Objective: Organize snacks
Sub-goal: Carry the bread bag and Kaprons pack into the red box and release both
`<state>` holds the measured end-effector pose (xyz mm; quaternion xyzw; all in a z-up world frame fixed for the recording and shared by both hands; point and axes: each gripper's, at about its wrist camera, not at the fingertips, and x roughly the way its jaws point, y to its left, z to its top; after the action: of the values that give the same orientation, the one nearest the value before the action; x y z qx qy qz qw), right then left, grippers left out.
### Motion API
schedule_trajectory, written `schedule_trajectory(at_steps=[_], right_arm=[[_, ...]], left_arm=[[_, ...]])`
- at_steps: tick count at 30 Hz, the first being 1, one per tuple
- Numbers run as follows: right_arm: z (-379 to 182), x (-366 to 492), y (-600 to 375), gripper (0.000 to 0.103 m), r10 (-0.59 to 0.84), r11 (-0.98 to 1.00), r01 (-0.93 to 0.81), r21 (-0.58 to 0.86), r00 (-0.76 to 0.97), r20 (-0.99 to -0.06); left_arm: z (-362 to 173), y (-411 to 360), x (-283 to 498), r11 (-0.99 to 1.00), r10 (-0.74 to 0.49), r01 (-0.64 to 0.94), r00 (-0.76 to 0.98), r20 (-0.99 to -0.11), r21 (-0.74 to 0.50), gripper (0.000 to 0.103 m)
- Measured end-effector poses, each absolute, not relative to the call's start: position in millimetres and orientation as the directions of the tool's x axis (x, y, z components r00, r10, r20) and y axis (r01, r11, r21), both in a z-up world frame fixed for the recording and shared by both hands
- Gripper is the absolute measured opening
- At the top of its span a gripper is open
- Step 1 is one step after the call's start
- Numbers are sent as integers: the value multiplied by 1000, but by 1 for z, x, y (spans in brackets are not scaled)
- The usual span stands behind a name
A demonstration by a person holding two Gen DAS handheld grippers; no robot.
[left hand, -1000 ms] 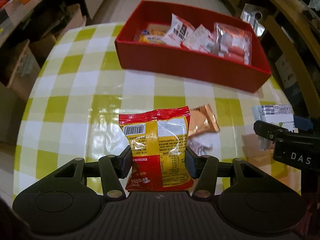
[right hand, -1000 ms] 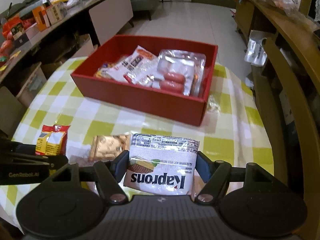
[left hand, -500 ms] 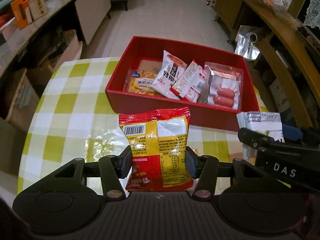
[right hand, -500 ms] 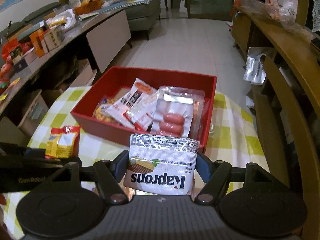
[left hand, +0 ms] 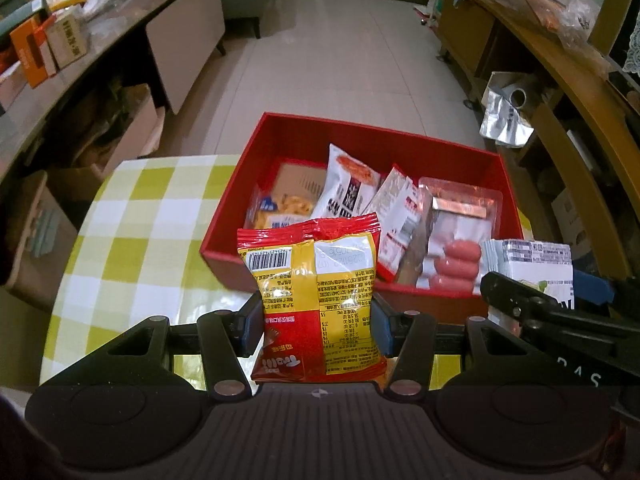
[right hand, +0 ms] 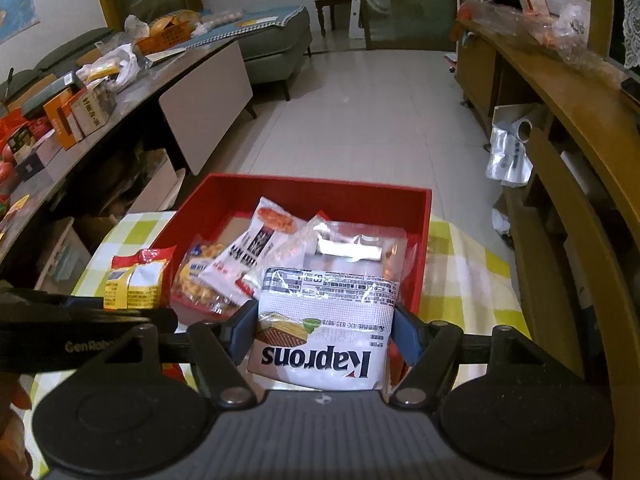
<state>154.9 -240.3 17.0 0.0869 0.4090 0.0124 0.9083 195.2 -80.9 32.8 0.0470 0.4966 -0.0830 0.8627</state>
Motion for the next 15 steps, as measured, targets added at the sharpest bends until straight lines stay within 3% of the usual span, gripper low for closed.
schedule_trajectory(at_steps=[15], right_arm=[[2, 197, -251, 78, 67, 987, 61, 148, 686, -724]], left_arm=[[23, -102, 240, 982, -47, 181, 520, -853, 56, 61]])
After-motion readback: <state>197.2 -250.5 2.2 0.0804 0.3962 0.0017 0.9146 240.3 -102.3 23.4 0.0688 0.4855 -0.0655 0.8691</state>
